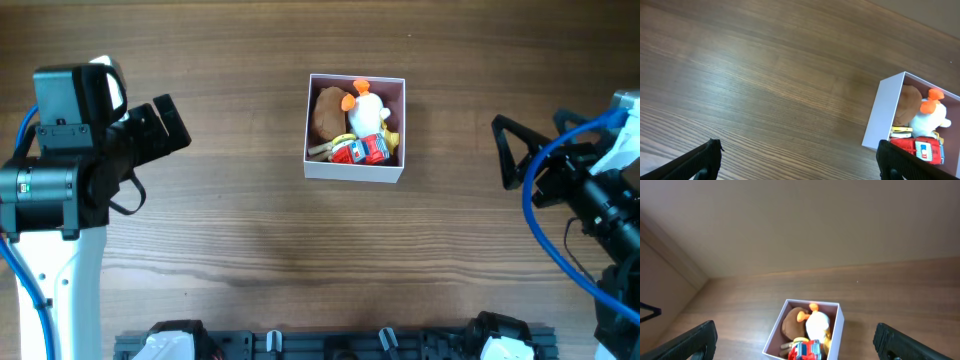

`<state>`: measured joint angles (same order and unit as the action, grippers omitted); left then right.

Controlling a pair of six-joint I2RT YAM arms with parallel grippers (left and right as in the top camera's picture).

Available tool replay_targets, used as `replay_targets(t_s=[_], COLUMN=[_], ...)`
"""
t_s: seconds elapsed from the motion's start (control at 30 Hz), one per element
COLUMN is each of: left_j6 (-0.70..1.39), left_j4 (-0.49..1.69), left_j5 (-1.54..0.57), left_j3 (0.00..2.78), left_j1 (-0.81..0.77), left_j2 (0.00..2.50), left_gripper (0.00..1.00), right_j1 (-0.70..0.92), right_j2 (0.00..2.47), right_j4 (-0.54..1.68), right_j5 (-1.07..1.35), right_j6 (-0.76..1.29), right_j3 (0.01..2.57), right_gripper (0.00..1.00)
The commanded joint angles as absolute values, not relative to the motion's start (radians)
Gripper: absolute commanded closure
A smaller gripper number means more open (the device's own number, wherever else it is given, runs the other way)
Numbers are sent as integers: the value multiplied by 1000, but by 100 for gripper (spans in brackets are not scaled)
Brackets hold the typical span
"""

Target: Pack container

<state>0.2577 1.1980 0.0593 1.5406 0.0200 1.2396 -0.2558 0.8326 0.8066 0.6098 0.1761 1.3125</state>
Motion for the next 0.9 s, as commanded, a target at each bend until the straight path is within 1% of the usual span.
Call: replay_targets(t_s=[0.0,0.27,0.4,0.47,0.53,0.67,0.7,0.8,0.87], left_j6=[274,274,274,274,274,274,274,274,274], left_j4=[1198,1198,1198,1198,1198,1198,1198,1198,1198], left_j5=[62,62,62,62,61,62,62,62,61], left_j3=[1552,1552,1552,1552,1552,1552,1552,1552,1552], left_j1=[27,27,27,27,27,27,27,27,27], left_j2=[1240,1240,1240,1240,1240,1240,1240,1240,1240], left_gripper=[0,0,0,0,0,0,0,0,0], right_j1=[-254,-254,-254,-253,-240,-196,-194,-194,-194], right_j2=[858,905,916,908,878,791,746,660,563], right_j4=[832,938,927,901,865,856,852,838,804], right_j5=[629,557,539,539,539,539,539,538,526], right_j6=[191,183,181,146,27,-269,-370,-517,-574], right_j3=[1314,1314,1313,1313,1313,1302,1273,1187,1058], right_gripper=[0,0,0,0,0,0,0,0,0])
